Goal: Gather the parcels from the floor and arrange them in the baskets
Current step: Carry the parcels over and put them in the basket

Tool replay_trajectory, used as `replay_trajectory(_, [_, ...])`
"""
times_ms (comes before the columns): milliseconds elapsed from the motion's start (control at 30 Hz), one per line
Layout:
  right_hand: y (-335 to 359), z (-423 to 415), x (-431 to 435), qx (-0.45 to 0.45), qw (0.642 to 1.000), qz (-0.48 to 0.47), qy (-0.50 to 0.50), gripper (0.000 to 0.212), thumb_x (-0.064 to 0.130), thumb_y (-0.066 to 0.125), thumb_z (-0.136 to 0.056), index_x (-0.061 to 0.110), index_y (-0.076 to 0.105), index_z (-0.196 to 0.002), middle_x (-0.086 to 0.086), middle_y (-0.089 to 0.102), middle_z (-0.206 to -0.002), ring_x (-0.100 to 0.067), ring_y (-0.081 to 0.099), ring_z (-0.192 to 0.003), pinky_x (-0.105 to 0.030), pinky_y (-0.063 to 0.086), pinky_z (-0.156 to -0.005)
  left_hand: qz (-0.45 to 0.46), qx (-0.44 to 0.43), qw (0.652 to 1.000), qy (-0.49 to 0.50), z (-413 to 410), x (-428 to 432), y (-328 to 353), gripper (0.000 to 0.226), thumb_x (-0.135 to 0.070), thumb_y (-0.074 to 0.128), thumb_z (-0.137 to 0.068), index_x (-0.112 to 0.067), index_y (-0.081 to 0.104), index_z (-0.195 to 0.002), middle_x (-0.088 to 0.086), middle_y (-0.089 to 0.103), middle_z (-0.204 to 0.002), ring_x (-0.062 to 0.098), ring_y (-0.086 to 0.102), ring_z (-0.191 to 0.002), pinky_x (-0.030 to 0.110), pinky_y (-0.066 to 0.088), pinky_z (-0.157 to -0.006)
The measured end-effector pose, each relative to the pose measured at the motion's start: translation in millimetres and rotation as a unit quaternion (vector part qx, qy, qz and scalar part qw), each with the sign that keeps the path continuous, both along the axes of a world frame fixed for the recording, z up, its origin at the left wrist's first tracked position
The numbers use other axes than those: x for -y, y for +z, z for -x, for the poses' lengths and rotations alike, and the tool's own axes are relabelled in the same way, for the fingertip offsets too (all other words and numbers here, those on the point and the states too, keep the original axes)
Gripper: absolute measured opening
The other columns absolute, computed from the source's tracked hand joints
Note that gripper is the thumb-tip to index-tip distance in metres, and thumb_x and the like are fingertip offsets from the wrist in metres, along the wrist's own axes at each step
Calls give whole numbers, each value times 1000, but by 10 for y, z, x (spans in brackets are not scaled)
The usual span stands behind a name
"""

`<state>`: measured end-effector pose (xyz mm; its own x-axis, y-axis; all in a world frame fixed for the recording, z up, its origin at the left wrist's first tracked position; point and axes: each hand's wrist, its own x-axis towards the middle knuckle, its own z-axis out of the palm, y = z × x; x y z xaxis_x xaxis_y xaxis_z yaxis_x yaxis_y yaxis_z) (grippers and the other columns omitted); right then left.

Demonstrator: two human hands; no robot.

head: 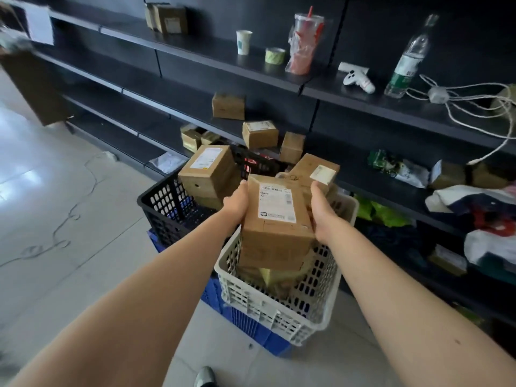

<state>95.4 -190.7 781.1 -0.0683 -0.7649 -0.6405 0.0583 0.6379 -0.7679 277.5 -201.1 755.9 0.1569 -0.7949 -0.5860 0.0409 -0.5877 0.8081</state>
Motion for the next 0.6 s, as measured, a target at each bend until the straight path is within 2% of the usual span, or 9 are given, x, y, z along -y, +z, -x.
replay_trajectory(33, [-5, -44, -13, -4, 1000, 5, 15, 78, 83, 30, -84, 25, 61, -126, -10, 74, -107, -31, 68, -102, -46, 51, -97, -11, 20, 1000, -8, 38, -45, 4, 104, -83, 38, -74, -17, 25, -154, 9, 39, -153, 32, 45, -134, 47, 35, -113])
replay_trajectory(100, [-46, -76, 34, -16, 999, 21, 36, 86, 88, 35, -75, 30, 53, -136, -7, 72, -116, -31, 66, -109, -51, 44, -105, 1, 55, 998, -36, 119, -90, 63, 85, -73, 30, -89, -19, 20, -155, 9, 28, -159, 32, 32, -143, 47, 26, -118])
replay_trajectory(300, [-54, 9, 278, -57, 996, 40, 52, 69, 75, 32, -88, 29, 55, -134, -6, 71, -115, -30, 67, -105, -49, 49, -101, -2, 74, 996, -51, 193, 85, -24, 68, -67, 28, -94, -34, 20, -152, 10, 23, -156, 35, 36, -137, 58, 39, -106])
replay_trajectory(367, [-125, 47, 328, -95, 992, 46, 73, 54, 62, 34, -96, 26, 54, -131, -5, 70, -112, -26, 66, -101, -43, 51, -93, -35, 83, 990, -106, 185, 106, -100, 65, -62, 33, -96, -30, 14, -150, 10, 35, -148, 32, 49, -123, 55, 47, -98])
replay_trajectory(433, [-174, 68, 328, -145, 984, 63, 79, 35, 44, 38, -102, 21, 57, -120, -3, 69, -93, -21, 65, -84, -34, 51, -76, -66, 89, 982, -154, 210, 120, -184, 67, -58, 39, -96, -25, 12, -146, 10, 43, -140, 29, 55, -114, 50, 49, -96])
replay_trajectory(500, [-218, 86, 341, -171, 980, 79, 63, 28, 33, 41, -101, 17, 59, -114, -1, 63, -78, -18, 61, -70, -30, 47, -65, -55, 128, 982, -129, 243, 174, -232, 65, -57, 42, -95, -17, 21, -142, 10, 37, -142, 30, 46, -123, 49, 42, -103])
replay_trajectory(600, [-234, 139, 369, -198, 976, 92, 26, 26, 29, 43, -99, 12, 61, -105, -4, 62, -80, -19, 58, -71, -29, 43, -64, 1, 175, 983, -60, 249, 299, -208, 55, -48, 46, -95, -15, 33, -137, 9, 31, -141, 30, 39, -127, 43, 35, -106])
